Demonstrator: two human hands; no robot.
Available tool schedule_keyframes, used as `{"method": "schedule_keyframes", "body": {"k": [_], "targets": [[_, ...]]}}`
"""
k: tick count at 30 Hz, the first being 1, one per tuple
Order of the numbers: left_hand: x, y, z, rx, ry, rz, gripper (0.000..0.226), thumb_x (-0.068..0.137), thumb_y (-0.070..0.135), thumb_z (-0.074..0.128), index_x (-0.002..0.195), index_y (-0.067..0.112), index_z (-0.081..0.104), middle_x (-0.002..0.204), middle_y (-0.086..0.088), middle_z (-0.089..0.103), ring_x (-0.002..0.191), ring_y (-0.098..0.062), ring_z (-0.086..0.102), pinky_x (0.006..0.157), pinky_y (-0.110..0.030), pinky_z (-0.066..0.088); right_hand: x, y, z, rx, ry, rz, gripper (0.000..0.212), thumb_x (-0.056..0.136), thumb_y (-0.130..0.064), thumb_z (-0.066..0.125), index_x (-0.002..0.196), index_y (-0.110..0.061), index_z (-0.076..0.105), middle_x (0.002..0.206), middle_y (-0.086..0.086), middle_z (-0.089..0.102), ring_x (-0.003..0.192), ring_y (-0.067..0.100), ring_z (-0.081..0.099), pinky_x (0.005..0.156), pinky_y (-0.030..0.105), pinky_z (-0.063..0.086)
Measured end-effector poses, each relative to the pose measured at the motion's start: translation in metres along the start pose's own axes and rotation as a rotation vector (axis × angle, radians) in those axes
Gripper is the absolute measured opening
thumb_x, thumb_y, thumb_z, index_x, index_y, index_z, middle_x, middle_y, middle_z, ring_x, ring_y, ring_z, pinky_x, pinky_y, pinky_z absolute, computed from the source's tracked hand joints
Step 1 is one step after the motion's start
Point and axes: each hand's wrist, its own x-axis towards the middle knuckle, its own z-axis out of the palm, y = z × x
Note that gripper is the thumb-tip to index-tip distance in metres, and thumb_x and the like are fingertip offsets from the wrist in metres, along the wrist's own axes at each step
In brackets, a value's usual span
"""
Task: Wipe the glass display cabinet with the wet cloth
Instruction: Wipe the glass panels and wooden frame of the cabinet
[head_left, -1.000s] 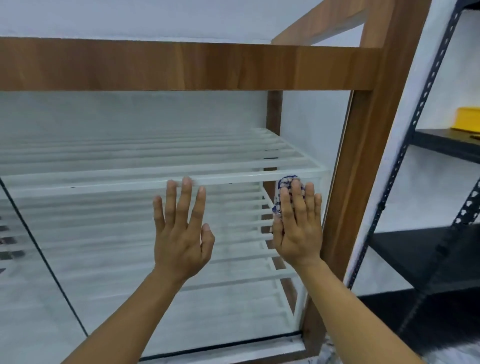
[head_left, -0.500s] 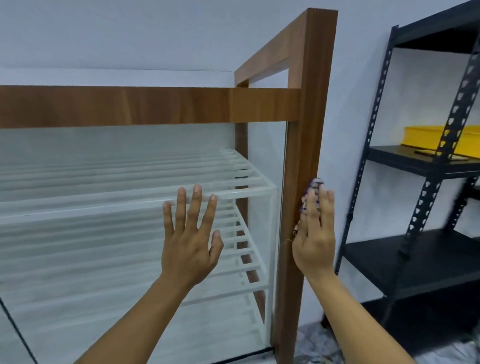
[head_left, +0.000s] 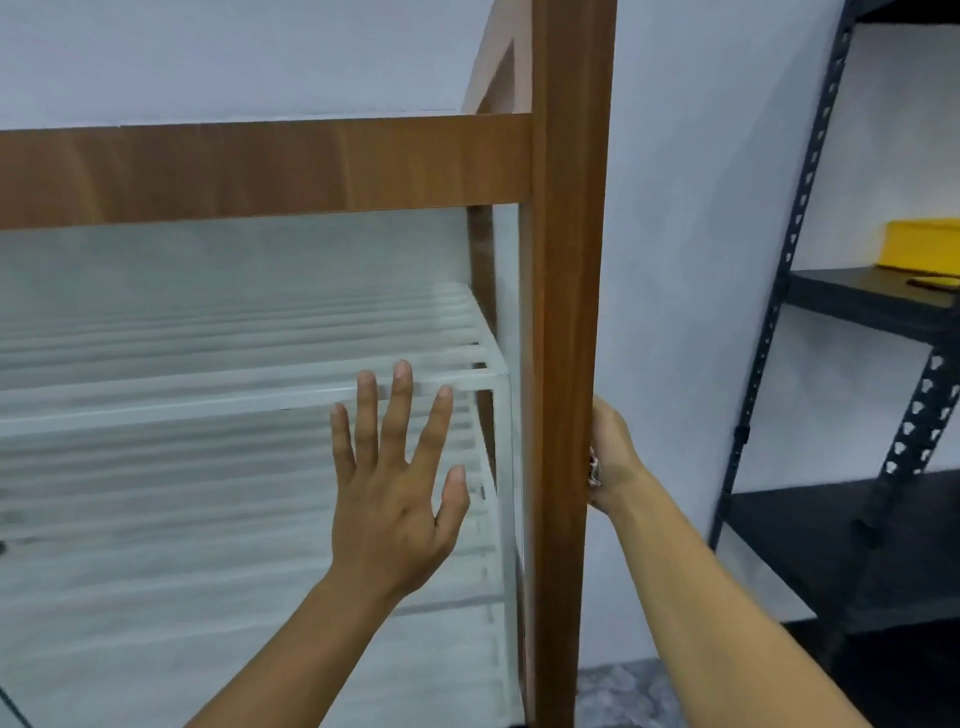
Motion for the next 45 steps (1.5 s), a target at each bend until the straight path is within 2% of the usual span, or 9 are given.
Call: {"method": "schedule_keyframes", "body": {"k": [2,4,8,18,24,30,36,41,45], "targets": [[0.015,0.023,0.01,0.012,0.047,-0.037,0.066,0.102,0.05,0.027,0.16,0.019,0.026,0.17,-0.018,0.008,0.157,-0.043,0.0,0.124,-0.066,0.004,0.017,-0.019,0.001,-0.012,-0.14,-0.116,0.04,0.106,-0.041,0.041,0.091,-0.02,0.072,0.075,-0.006,0.073,0.071,0.01,0.072,0.061,0.023,0.059],[0.031,0.045,0.019,0.013,0.1,-0.103,0.068,0.103,0.055,0.025,0.16,0.018,0.024,0.169,-0.02,0.008,0.156,-0.046,-0.001,0.123,-0.067,0.001,0.026,-0.03,-0.002,0.036,-0.307,-0.251,0.049,0.101,-0.048,0.041,0.133,-0.018,0.064,0.11,-0.006,0.077,0.105,0.011,0.073,0.09,0.026,0.061],[0.057,0.081,0.024,0.01,0.167,-0.16,0.078,0.101,0.063,0.025,0.16,0.013,0.014,0.169,-0.021,0.007,0.156,-0.048,0.0,0.123,-0.068,0.0,0.048,0.002,-0.014,0.04,-0.492,-0.424,0.075,0.097,-0.067,0.043,0.161,-0.031,0.027,0.165,-0.007,0.035,0.154,0.016,0.031,0.128,0.049,0.026],[0.102,0.099,-0.001,0.222,0.193,-0.239,0.091,0.096,0.07,0.026,0.161,0.011,0.003,0.169,-0.021,0.005,0.157,-0.044,-0.001,0.122,-0.069,-0.001,0.085,-0.061,0.019,0.1,-0.574,-0.568,0.061,0.097,-0.062,0.032,0.157,-0.049,0.023,0.171,-0.01,0.017,0.16,0.014,0.011,0.129,0.057,0.013],[0.098,0.11,-0.006,0.34,0.148,-0.254,0.081,0.097,0.067,0.024,0.162,0.024,-0.001,0.17,-0.016,0.002,0.158,-0.042,-0.002,0.122,-0.07,0.001,0.093,-0.004,-0.003,0.033,-0.626,-0.629,0.061,0.104,-0.043,0.026,0.163,-0.031,0.012,0.172,-0.016,0.008,0.159,0.005,0.002,0.131,0.052,0.004],[0.093,0.12,-0.005,0.451,0.178,-0.277,0.082,0.096,0.06,0.035,0.163,0.023,0.004,0.17,-0.016,0.002,0.157,-0.043,-0.001,0.121,-0.071,0.002,0.107,-0.051,0.016,-0.015,-0.552,-0.676,0.047,0.103,-0.048,0.02,0.147,-0.059,0.008,0.161,-0.036,0.001,0.158,0.002,-0.008,0.131,0.051,-0.001],[0.099,0.125,-0.006,0.509,0.185,-0.189,0.083,0.093,0.045,0.039,0.163,0.025,0.0,0.17,-0.008,-0.005,0.156,-0.046,-0.003,0.12,-0.073,0.005,0.132,0.003,0.001,-0.053,-0.72,-1.206,0.06,0.105,-0.024,0.025,0.163,-0.028,0.011,0.173,-0.008,0.001,0.161,0.027,-0.004,0.128,0.063,0.003],[0.115,0.144,0.002,0.626,0.198,-0.266,0.093,0.086,0.037,0.047,0.162,0.023,-0.006,0.169,-0.007,-0.007,0.156,-0.048,-0.002,0.12,-0.073,0.005,0.178,-0.01,0.015,-0.09,-0.59,-1.077,0.058,0.107,-0.025,0.025,0.163,-0.018,0.012,0.174,0.004,0.007,0.161,0.026,-0.001,0.128,0.063,0.006],[0.12,0.161,0.006,0.801,0.176,-0.374,0.096,0.085,0.04,0.053,0.162,0.02,-0.001,0.169,-0.011,-0.005,0.156,-0.046,-0.003,0.121,-0.072,0.005,0.145,-0.047,0.024,-0.094,-0.622,-1.27,0.058,0.106,-0.028,0.028,0.161,-0.014,0.018,0.172,0.011,0.009,0.16,0.033,0.001,0.13,0.055,0.004]]}}
